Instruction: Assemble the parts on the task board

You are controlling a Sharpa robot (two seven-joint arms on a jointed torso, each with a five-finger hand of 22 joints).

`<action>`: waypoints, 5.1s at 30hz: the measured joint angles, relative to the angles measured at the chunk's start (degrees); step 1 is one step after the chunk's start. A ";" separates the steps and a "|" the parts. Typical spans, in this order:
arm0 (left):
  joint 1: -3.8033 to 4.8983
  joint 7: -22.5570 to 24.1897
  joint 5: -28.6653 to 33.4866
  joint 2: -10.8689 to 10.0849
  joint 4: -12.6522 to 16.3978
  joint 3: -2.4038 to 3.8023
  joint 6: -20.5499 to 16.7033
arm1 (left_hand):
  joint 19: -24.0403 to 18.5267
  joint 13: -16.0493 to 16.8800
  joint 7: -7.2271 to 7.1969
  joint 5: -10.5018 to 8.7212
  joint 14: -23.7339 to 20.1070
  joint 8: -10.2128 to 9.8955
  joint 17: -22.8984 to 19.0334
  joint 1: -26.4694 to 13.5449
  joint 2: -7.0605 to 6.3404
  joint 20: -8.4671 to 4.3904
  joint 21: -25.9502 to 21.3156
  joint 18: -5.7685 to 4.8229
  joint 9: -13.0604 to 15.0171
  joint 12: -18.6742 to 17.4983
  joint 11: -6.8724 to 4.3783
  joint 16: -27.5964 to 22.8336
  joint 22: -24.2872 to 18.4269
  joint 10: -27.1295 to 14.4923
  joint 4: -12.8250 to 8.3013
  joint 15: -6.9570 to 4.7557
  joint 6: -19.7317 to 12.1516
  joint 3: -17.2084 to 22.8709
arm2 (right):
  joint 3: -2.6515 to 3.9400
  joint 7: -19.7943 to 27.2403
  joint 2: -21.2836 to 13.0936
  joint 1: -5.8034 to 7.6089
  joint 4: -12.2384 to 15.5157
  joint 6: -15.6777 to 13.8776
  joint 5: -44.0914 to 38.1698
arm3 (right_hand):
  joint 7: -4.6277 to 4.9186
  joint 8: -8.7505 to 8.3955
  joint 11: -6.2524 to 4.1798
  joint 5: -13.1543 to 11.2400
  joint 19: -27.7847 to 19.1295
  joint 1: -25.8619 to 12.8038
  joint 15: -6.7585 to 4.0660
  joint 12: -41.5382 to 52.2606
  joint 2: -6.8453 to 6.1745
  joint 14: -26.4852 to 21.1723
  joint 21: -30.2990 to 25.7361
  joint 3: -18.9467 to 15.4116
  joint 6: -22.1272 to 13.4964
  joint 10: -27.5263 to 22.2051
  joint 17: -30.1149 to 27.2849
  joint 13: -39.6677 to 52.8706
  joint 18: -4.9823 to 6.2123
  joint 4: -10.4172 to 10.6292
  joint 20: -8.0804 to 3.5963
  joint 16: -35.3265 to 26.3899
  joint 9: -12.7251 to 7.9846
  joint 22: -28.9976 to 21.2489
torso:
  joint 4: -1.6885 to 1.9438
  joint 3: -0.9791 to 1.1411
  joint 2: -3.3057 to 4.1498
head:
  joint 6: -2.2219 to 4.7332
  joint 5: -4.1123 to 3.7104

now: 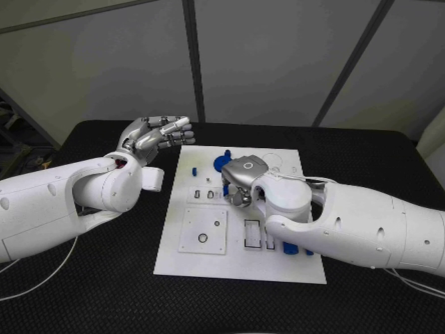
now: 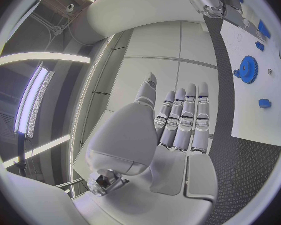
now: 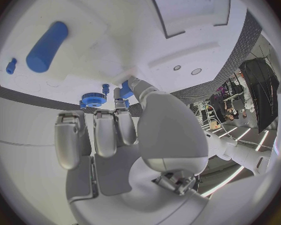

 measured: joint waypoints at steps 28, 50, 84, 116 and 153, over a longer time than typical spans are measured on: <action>0.00 -0.12 0.00 -0.03 -0.05 0.00 -0.02 | 0.00 0.00 0.00 0.00 0.20 -0.25 0.00 0.23 0.23 0.00 0.00 0.00 -0.06 0.00 0.00 0.00 -0.08 0.00 -0.32 0.20 0.00 -0.32 | -0.01 -0.03 0.11 -0.02 -0.11 0.14 0.28 | 0.44 0.01 0.00 -0.85 0.00 -1.14 0.00 -0.88 -1.15 0.00 0.00 -0.93 -2.18 0.00 -0.22 0.00 -0.01 0.93 0.00 -0.49 -0.17 -0.01 | 0.00 0.00 -0.04 | -0.30 0.08; 0.00 -0.18 0.01 -0.12 0.00 0.00 -0.05 | 0.00 0.00 0.00 0.00 0.20 -0.25 0.00 0.23 0.23 0.00 0.00 0.00 -0.05 -0.23 0.00 -0.23 -0.07 0.00 -0.42 0.21 0.00 -0.42 | 0.02 -0.13 0.06 0.01 -0.20 0.40 0.56 | 0.63 0.01 0.00 -0.84 0.00 -1.20 0.00 -1.13 -1.21 0.00 0.00 -1.08 -2.39 0.00 -0.45 0.00 0.00 1.09 0.00 -0.49 -0.16 -0.01 | 0.00 -0.03 -0.04 | -0.49 0.07; 0.00 -0.20 0.01 -0.12 -0.07 0.00 -0.23 | 0.00 0.00 0.00 0.00 0.20 -0.25 0.00 0.23 0.23 0.00 0.00 0.00 -0.09 -0.36 0.00 -0.23 -0.06 0.00 -0.48 0.20 0.00 -0.48 | 0.11 0.12 0.12 0.14 -0.60 0.70 2.01 | 0.78 0.05 0.21 -1.05 0.06 -1.49 0.00 -1.79 -1.50 0.00 0.00 -1.41 -3.26 0.21 -0.99 0.00 0.00 1.43 0.07 -0.96 -0.20 -0.01 | -0.03 -0.01 -0.03 | -0.91 0.09; 0.00 -0.23 0.01 -0.15 -0.24 0.00 -0.41 | 0.00 0.00 0.00 0.00 0.20 -0.24 0.00 0.23 0.23 0.00 0.00 0.00 -0.08 -0.36 0.00 -0.22 -0.09 0.00 -0.48 0.20 0.00 -0.48 | 0.13 0.15 0.03 0.17 -0.75 0.66 2.35 | 0.98 0.06 0.43 -1.35 0.00 -2.01 0.43 -2.77 -2.01 0.00 0.00 -2.21 -5.65 0.00 -2.21 0.00 0.00 2.58 0.42 -1.69 -0.33 -0.01 | -0.03 -0.03 -0.03 | -1.16 -0.06; 0.00 -0.26 0.01 -0.30 -0.44 0.00 -0.41 | 0.00 0.00 0.00 0.00 0.20 -0.49 0.00 0.00 0.46 0.00 0.00 0.00 -0.12 -0.36 0.00 -0.22 -0.15 0.00 -0.88 0.20 0.00 -0.55 | -0.07 2.26 -4.68 -0.13 3.22 -10.36 2.84 | 1.89 0.06 1.36 -4.18 0.11 -0.06 1.05 -3.39 -4.82 -0.22 0.00 -7.12 -11.24 0.10 -2.51 0.00 0.00 7.77 0.93 -2.21 -0.72 -0.01 | 0.00 0.01 -0.09 | -0.67 0.03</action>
